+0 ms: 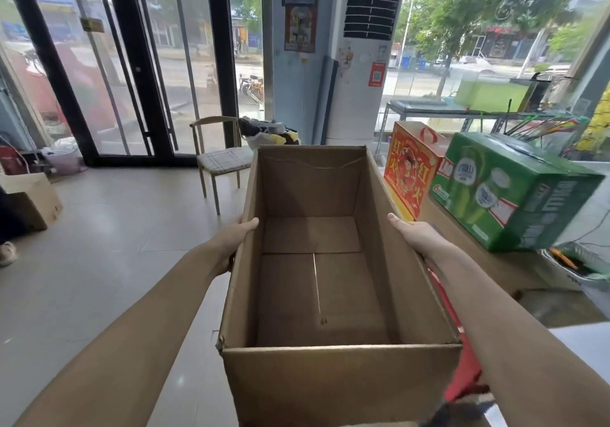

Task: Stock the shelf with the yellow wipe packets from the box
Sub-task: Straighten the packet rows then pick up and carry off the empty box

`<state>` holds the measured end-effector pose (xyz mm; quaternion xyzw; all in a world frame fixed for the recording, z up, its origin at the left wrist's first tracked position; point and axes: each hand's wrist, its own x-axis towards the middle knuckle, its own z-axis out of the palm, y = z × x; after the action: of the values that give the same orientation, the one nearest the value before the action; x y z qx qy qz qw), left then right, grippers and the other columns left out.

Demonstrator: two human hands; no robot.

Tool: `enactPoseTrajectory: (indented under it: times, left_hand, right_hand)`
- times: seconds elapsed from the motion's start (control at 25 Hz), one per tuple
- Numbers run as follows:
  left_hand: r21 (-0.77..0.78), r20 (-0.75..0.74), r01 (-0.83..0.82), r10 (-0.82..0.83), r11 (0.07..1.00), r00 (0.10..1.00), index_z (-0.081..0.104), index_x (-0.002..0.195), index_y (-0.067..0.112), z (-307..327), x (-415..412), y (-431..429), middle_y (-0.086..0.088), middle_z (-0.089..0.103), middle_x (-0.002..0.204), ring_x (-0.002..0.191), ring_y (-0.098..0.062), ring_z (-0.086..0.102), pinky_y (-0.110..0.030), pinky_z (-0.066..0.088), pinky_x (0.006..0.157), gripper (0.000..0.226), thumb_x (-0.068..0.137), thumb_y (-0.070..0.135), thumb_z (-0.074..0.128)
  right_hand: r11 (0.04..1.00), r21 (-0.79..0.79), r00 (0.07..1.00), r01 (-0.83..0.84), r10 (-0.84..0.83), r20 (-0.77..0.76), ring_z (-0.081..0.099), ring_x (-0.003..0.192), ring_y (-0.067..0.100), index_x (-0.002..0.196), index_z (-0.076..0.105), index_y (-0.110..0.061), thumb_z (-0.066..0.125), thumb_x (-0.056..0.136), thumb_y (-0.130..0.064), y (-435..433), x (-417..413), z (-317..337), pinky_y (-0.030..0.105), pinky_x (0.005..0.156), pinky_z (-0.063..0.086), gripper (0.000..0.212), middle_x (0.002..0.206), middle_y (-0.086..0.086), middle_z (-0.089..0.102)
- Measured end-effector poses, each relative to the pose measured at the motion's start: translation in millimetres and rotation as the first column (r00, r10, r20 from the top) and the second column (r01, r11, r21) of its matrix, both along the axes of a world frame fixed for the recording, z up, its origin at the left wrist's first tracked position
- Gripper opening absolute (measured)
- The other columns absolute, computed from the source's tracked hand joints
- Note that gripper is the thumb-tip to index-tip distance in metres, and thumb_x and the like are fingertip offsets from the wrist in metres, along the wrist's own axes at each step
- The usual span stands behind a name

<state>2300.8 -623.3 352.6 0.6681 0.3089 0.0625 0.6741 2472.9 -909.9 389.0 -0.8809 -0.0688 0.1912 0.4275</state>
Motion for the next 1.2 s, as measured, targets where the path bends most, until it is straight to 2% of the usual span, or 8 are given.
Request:
enactPoseTrajectory:
  times: [0.2, 0.32, 0.44, 0.52, 0.72, 0.92, 1.0, 1.2]
  left_hand:
    - [-0.004, -0.044, -0.004, 0.003, 1.0, 0.999, 0.023, 0.146, 0.03, -32, 118, 80, -0.002, 0.039, 0.145, 0.131, -0.026, 0.04, -0.048, 0.037, 0.106, 0.061, 0.092, 0.045, 0.047]
    - [-0.038, -0.083, 0.013, -0.016, 0.999, 0.996, 0.026, 0.144, 0.031, -39, 180, 112, -0.001, 0.045, 0.141, 0.124, -0.026, 0.048, -0.049, 0.042, 0.101, 0.061, 0.09, 0.048, 0.049]
    - [-0.044, -0.113, 0.015, -0.02, 0.999, 0.993, 0.029, 0.142, 0.032, -42, 232, 125, -0.001, 0.049, 0.134, 0.112, -0.026, 0.055, -0.049, 0.046, 0.096, 0.055, 0.093, 0.049, 0.045]
    - [-0.043, -0.126, 0.02, -0.025, 0.999, 0.992, 0.028, 0.141, 0.033, -49, 265, 135, -0.001, 0.051, 0.132, 0.11, -0.026, 0.056, -0.049, 0.047, 0.095, 0.055, 0.092, 0.051, 0.044]
    - [-0.006, -0.157, 0.032, -0.032, 0.999, 0.987, 0.018, 0.146, 0.03, -81, 364, 156, 0.006, 0.038, 0.142, 0.128, -0.025, 0.043, -0.046, 0.041, 0.103, 0.064, 0.092, 0.047, 0.047]
    - [-0.048, -0.242, -0.005, -0.006, 0.999, 0.97, 0.014, 0.147, 0.036, -120, 468, 172, 0.002, 0.04, 0.144, 0.124, -0.025, 0.048, -0.048, 0.043, 0.1, 0.068, 0.09, 0.052, 0.048]
    - [-0.092, -0.235, -0.028, 0.006, 0.995, 0.972, 0.012, 0.147, 0.036, -141, 507, 179, 0.007, 0.039, 0.144, 0.124, -0.023, 0.048, -0.045, 0.045, 0.099, 0.067, 0.091, 0.05, 0.047]
    - [-0.148, -0.215, -0.064, 0.031, 0.987, 0.976, 0.006, 0.148, 0.034, -190, 576, 185, 0.014, 0.03, 0.143, 0.134, -0.019, 0.036, -0.045, 0.03, 0.112, 0.068, 0.094, 0.044, 0.046]
  right_hand:
    - [1.0, 0.024, 0.999, 0.002, -0.001, -0.05, 0.047, 0.127, 0.03, 0.137, 0.047, -0.006, 0.049, 0.086, -0.061, 76, 118, -26, 0.041, 0.109, 0.036, 0.075, 0.142, 0.01, 0.046]
    - [1.0, -0.001, 0.998, 0.008, -0.008, -0.065, 0.045, 0.129, 0.03, 0.136, 0.048, -0.007, 0.047, 0.089, -0.058, 106, 181, -37, 0.039, 0.11, 0.035, 0.069, 0.142, 0.01, 0.046]
    - [1.0, -0.022, 0.996, 0.003, -0.005, -0.092, 0.041, 0.132, 0.03, 0.14, 0.043, -0.007, 0.045, 0.09, -0.057, 125, 232, -42, 0.039, 0.112, 0.031, 0.071, 0.146, 0.011, 0.041]
    - [1.0, -0.019, 0.995, -0.008, 0.006, -0.097, 0.039, 0.133, 0.03, 0.14, 0.043, -0.005, 0.044, 0.091, -0.057, 136, 267, -49, 0.039, 0.112, 0.03, 0.072, 0.147, 0.012, 0.04]
    - [1.0, -0.029, 0.993, -0.01, 0.007, -0.12, 0.03, 0.139, 0.028, 0.143, 0.035, -0.002, 0.041, 0.095, -0.05, 158, 370, -87, 0.032, 0.112, 0.023, 0.068, 0.151, 0.013, 0.031]
    - [0.997, -0.071, 0.989, -0.026, 0.015, -0.147, 0.027, 0.14, 0.029, 0.142, 0.035, 0.002, 0.037, 0.098, -0.045, 184, 483, -126, 0.03, 0.111, 0.021, 0.064, 0.151, 0.017, 0.03]
    - [0.997, -0.077, 0.988, -0.031, 0.019, -0.152, 0.028, 0.14, 0.029, 0.141, 0.035, 0.002, 0.036, 0.099, -0.043, 194, 524, -143, 0.03, 0.111, 0.021, 0.061, 0.15, 0.017, 0.032]
    - [0.995, -0.101, 0.98, 0.001, -0.021, -0.196, 0.031, 0.138, 0.028, 0.141, 0.038, 0.0, 0.04, 0.098, -0.043, 209, 590, -198, 0.03, 0.111, 0.023, 0.061, 0.148, 0.016, 0.036]
